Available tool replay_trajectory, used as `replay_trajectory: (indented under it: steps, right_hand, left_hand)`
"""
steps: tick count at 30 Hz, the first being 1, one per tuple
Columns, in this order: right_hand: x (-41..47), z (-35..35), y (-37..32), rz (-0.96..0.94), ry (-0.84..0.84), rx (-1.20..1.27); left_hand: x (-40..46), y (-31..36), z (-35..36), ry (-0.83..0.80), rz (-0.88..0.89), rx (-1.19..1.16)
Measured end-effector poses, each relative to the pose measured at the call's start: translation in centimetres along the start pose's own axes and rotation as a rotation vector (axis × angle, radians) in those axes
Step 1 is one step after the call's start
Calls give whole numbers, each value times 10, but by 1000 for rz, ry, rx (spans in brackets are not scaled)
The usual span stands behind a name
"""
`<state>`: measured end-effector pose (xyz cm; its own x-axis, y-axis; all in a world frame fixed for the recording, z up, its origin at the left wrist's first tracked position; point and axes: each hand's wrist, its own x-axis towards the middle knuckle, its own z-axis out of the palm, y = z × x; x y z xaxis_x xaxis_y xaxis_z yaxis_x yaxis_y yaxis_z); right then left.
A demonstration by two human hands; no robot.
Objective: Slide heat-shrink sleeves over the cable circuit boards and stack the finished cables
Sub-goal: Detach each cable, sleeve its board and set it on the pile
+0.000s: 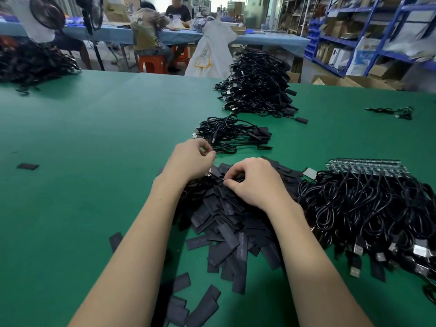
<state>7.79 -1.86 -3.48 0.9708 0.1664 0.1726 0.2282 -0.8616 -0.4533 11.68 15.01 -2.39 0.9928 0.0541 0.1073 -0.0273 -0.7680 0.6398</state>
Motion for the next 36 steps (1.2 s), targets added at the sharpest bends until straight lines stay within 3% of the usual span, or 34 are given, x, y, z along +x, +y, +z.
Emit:
replay_trajectory:
  steps: [6, 12, 18, 22, 26, 32, 36]
  right_hand:
    - [1, -21, 10, 4, 72, 396]
    - [-5, -40, 21, 13, -86, 623]
    - [-2, -35, 7, 108, 39, 923]
    - [-2, -35, 6, 135, 170, 969]
    - [-4, -39, 6, 131, 198, 1020]
    - [-4, -43, 7, 186, 170, 1128]
    - [-5, -47, 8, 194, 90, 1271]
  left_hand:
    - [1, -3, -15, -92, -114, 106]
    - [-6, 14, -19, -295, -99, -702]
    - [-11, 30, -14, -397, -138, -996]
    - [-13, 37, -18, -452, -176, -1206]
    - [-19, 42, -17, -489, -126, -1201]
    - [-22, 48, -12, -388, -91, -1028]
    - [-21, 47, -12, -367, -52, -1046]
